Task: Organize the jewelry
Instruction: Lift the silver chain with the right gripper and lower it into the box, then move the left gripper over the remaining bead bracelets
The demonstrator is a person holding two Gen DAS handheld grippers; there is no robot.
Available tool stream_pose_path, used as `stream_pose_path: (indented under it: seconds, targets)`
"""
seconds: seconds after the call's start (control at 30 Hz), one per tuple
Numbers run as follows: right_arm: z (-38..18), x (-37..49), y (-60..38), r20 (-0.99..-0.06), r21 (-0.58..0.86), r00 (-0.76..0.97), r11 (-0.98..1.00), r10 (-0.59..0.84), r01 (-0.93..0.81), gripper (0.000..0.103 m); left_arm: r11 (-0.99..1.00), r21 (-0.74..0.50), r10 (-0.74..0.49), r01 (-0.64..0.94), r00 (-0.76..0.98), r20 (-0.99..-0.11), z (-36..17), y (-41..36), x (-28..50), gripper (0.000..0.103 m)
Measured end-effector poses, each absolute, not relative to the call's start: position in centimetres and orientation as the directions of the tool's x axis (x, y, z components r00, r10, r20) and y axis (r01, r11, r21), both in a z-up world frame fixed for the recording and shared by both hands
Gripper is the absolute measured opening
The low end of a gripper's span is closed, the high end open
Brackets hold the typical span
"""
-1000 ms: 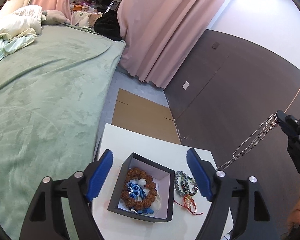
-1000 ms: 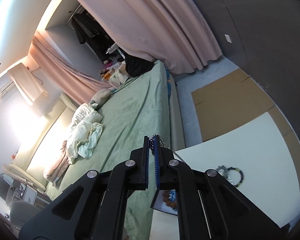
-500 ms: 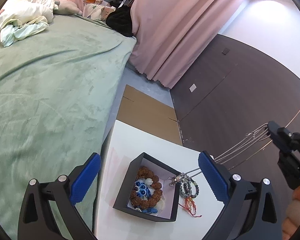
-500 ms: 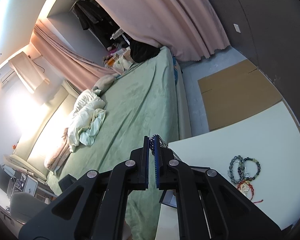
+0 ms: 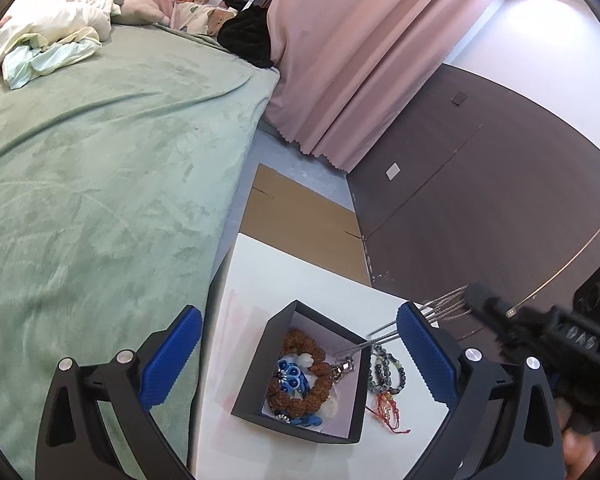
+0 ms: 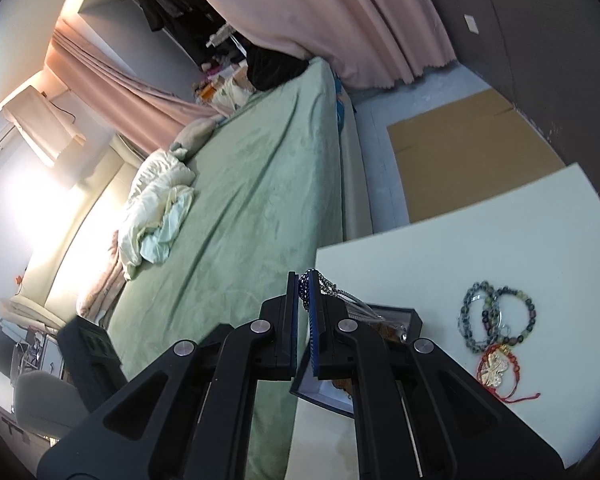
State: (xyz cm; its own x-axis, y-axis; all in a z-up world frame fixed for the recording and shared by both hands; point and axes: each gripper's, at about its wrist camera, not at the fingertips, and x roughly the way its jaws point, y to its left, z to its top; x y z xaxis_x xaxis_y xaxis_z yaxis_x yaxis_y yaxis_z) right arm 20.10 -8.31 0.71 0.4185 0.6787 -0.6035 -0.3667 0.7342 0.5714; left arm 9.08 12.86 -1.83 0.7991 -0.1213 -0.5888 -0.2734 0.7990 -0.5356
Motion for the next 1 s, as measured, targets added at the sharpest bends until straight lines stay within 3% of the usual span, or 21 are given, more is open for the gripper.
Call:
stream_pose_path:
  seconds: [0.33, 0.4, 0.6, 1.0]
  targets:
    - [-4.5, 21.2, -7.6, -0.658, 0.579, 0.334, 0.737, 0.675, -0.349, 0.009, 0.819, -0.505, -0.109, -0.272, 0.790, -0.603, -2.1, 12.0, 9.6, 0.094]
    - [-5.3, 21.5, -8.0, -0.661, 0.594, 0.311, 0.729, 0.683, -0.339, 0.029, 0.828, -0.492, -0.106, -0.271, 0.784, -0.611, -2.3, 11.5, 9.8, 0.094]
    - [-4.5, 21.5, -11.7, -0.644, 0.606, 0.349, 0.732, 0.681, -0.310, 0.062, 0.858, -0.446, -0.104, -0.257, 0.761, -0.640, -3.0, 9.6, 10.7, 0.094]
    - [-3.9, 21.2, -21.8, -0.658, 0.610, 0.429, 0.772, 0.618, -0.177, 0.064, 0.911, -0.392, -0.165, -0.126, 0.761, -0.627, -3.0, 2.9, 12.3, 0.094]
